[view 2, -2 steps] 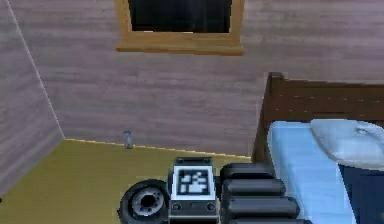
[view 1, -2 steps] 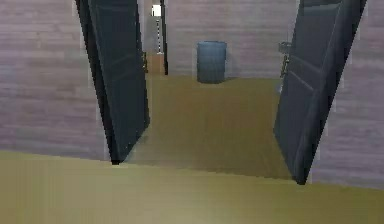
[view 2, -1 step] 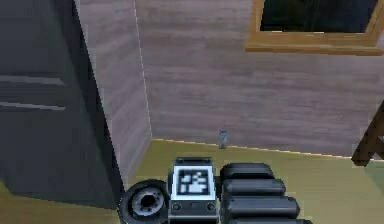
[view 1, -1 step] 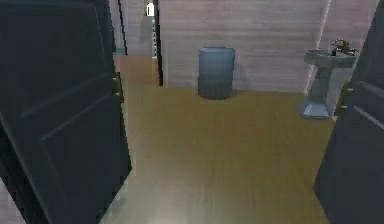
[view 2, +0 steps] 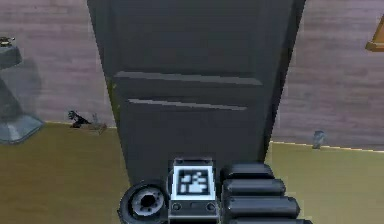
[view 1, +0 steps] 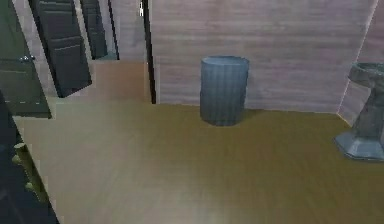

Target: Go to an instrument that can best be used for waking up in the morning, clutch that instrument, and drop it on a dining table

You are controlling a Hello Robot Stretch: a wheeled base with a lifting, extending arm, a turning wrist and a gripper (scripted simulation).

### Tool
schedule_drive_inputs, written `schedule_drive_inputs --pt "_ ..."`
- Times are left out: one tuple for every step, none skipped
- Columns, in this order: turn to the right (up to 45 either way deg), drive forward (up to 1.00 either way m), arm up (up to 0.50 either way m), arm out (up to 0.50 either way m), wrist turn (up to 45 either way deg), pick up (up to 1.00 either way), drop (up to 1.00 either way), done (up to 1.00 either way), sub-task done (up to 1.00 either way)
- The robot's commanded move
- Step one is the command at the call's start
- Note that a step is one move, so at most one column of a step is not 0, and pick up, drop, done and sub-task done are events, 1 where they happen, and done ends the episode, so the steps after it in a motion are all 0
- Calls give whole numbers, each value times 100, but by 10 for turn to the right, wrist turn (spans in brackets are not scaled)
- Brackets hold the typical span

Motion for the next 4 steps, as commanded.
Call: schedule_drive_inputs --pt "-60 0 0 0 0 0 0 0 0" --pt "0 70 0 0 0 0 0 0 0" --pt "-180 0 0 0 0 0 0 0 0" --pt "0 100 0 0 0 0 0 0 0"
